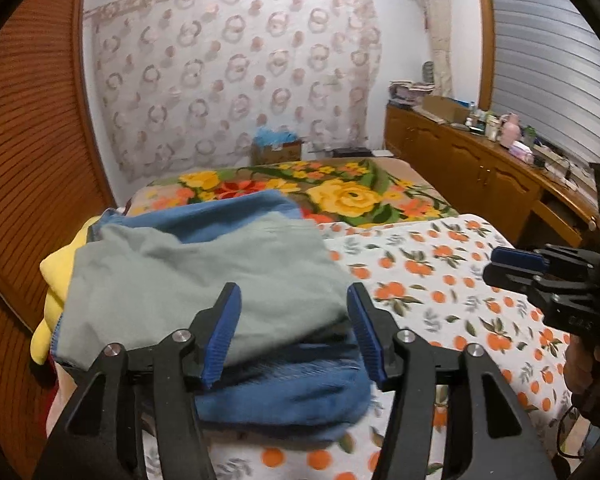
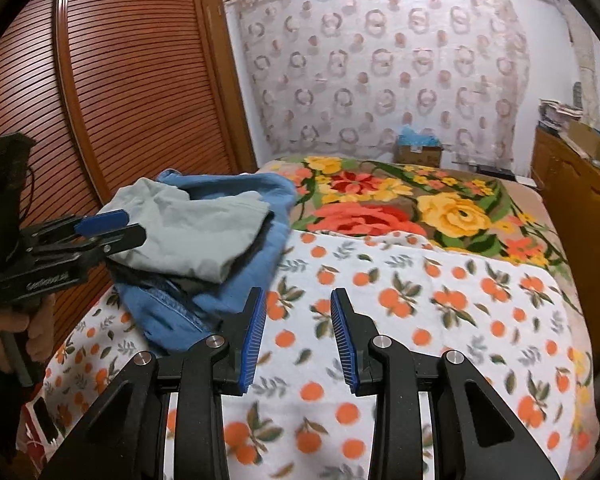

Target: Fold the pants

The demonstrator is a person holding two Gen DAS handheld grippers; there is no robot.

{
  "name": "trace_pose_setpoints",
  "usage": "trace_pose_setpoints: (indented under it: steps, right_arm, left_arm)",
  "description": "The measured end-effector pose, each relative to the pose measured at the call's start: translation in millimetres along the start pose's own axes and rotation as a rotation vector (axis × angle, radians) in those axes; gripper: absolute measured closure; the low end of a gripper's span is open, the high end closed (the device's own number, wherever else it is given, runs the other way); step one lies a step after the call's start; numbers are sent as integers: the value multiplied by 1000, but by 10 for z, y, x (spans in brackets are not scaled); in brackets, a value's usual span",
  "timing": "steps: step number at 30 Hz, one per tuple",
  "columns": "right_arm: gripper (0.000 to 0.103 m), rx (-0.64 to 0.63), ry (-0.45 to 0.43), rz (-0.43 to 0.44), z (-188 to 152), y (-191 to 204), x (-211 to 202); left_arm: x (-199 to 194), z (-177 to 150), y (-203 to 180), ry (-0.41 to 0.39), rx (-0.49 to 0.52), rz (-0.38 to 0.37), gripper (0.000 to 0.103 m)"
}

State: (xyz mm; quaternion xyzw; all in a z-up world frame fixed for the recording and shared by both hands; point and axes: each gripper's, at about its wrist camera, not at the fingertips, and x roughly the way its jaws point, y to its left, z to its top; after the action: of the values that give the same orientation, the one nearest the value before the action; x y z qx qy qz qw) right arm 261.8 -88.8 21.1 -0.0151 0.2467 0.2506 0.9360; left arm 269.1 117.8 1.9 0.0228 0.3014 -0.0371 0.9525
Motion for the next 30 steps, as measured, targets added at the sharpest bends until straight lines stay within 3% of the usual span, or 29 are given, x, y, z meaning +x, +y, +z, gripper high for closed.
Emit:
trace_pose_setpoints:
  steps: [2, 5, 10, 14, 23, 30]
  right_arm:
    - [67, 12, 0, -17, -60, -25, -81]
    - [61, 20, -6, -41, -110, 4, -170]
    - [35, 37, -33, -81, -190, 74, -339]
    - [26, 44, -50, -113, -266, 157, -484]
    - [23, 59, -57, -159, -472, 362, -716]
    - [23, 67, -56, -178, -551, 454, -857]
  left_arm:
    - [-50, -22, -96, -17, 9, -5, 28]
    - [-149, -83, -255, -47, 13, -22, 21]
    - [-295, -176, -492, -83, 36, -14, 10]
    - [-413, -231, -631, -96, 34, -42, 1]
    - [-598, -435, -926, -90, 51, -42, 1]
    - [-717, -609, -1067, -69, 4, -58, 1]
